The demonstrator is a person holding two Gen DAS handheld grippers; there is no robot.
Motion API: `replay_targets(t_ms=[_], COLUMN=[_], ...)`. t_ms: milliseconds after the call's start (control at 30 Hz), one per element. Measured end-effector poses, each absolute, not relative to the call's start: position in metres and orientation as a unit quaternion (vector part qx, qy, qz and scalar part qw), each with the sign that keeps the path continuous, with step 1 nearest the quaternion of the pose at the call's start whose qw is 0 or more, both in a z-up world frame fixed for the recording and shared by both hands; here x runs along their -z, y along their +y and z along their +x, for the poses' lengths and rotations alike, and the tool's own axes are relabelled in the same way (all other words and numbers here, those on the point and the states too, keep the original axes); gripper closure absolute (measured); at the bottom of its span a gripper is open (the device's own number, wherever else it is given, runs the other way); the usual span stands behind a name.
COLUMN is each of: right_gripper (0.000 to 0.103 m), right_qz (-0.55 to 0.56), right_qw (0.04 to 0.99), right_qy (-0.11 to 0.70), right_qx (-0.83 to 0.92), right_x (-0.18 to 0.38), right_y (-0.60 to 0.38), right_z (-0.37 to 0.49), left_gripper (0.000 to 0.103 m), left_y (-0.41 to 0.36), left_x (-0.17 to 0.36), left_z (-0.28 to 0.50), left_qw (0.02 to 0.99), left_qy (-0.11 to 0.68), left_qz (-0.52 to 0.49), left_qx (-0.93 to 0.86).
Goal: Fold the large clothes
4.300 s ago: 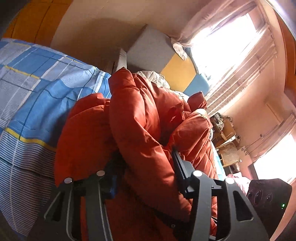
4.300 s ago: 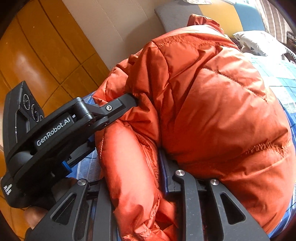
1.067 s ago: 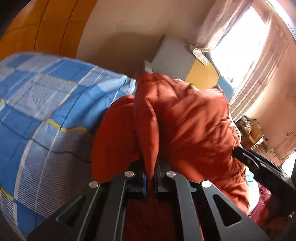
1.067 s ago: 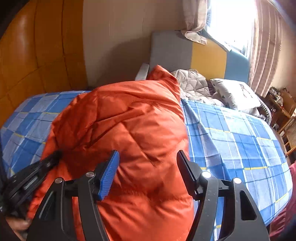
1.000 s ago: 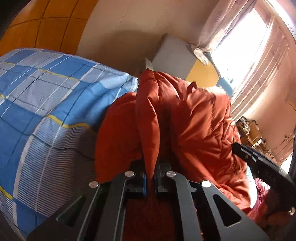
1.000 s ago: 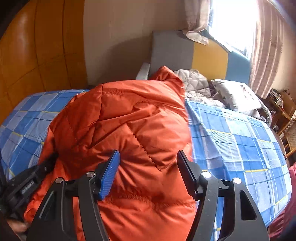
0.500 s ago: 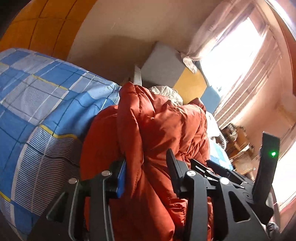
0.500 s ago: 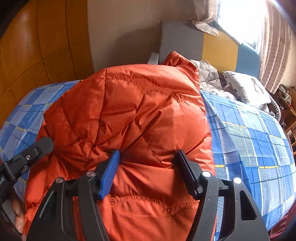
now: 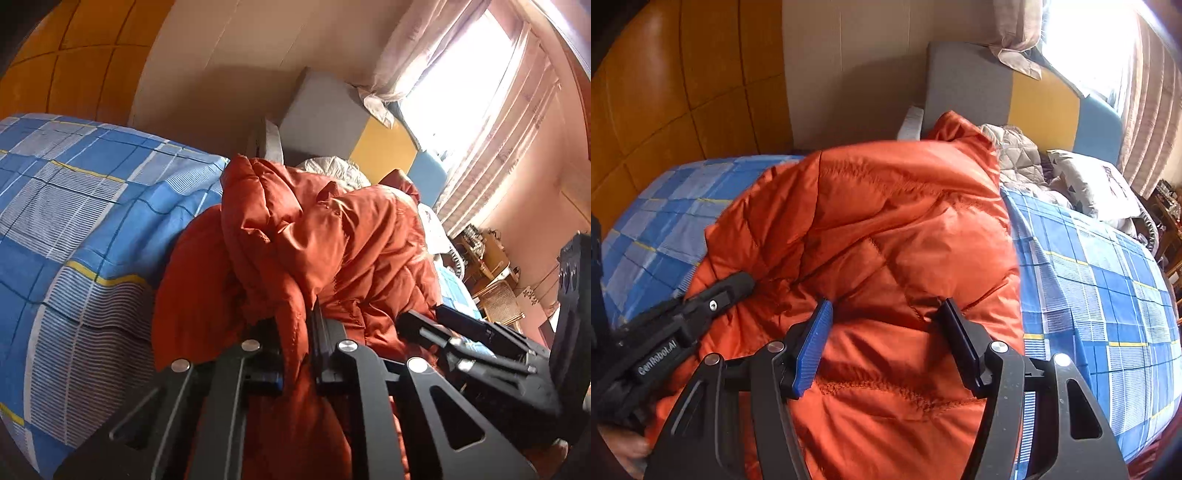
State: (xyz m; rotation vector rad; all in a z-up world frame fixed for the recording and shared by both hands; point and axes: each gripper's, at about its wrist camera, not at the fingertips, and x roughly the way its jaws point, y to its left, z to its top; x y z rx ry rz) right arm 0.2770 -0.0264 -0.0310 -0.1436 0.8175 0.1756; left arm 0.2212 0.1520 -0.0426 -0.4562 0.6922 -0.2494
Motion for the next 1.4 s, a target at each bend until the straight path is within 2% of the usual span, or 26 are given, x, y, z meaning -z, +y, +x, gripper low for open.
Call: replay_targets(t_ms=[233,367,467,833,1033,1167,1200,1300,1400], right_gripper=[0.041,0.041,0.035,0.033,0.032,0.032,0.032,0.032,0.029], right_qz=[-0.056,-0.068,-0.075,-0.101,-0.105,-0.101,-0.100,-0.099,-0.087], right_qw=[0.925,0.919,0.912,0.893,0.901,0.907,0.908,0.910,0.912], right_qy=[0.369,0.381,0.393,0.428,0.412,0.402,0.399,0.394,0.391], right_qx=[-0.076,-0.082,-0.086,-0.094,-0.088,-0.080,-0.079,-0.079,-0.093], right_x=[0.015,0.026,0.035,0.076,0.087,0.082,0.080,0.074,0.063], right_y=[-0.029,-0.019,-0.014,0.004,0.007,0.008,0.009,0.006,-0.001], right_z=[0.284,0.296,0.302,0.329,0.323,0.313,0.308,0.300,0.288], left_gripper=[0.094,0.094,0.093,0.092,0.091,0.083,0.076,0.064,0.055], left_y=[0.176,0.178,0.179,0.177,0.171,0.170,0.169,0.168,0.163], left_x=[0.049,0.058,0.064,0.085,0.086,0.079,0.076,0.071,0.063], left_z=[0.202,0.204,0.209,0.221,0.219,0.214,0.213,0.211,0.208], left_qw=[0.912,0.911,0.909,0.907,0.907,0.907,0.907,0.907,0.911], left_qy=[0.332,0.343,0.350,0.367,0.375,0.378,0.379,0.383,0.382], left_qz=[-0.219,-0.208,-0.207,-0.197,-0.183,-0.185,-0.184,-0.176,-0.152], left_qx=[0.097,0.092,0.090,0.062,0.046,0.026,0.016,-0.008,-0.026])
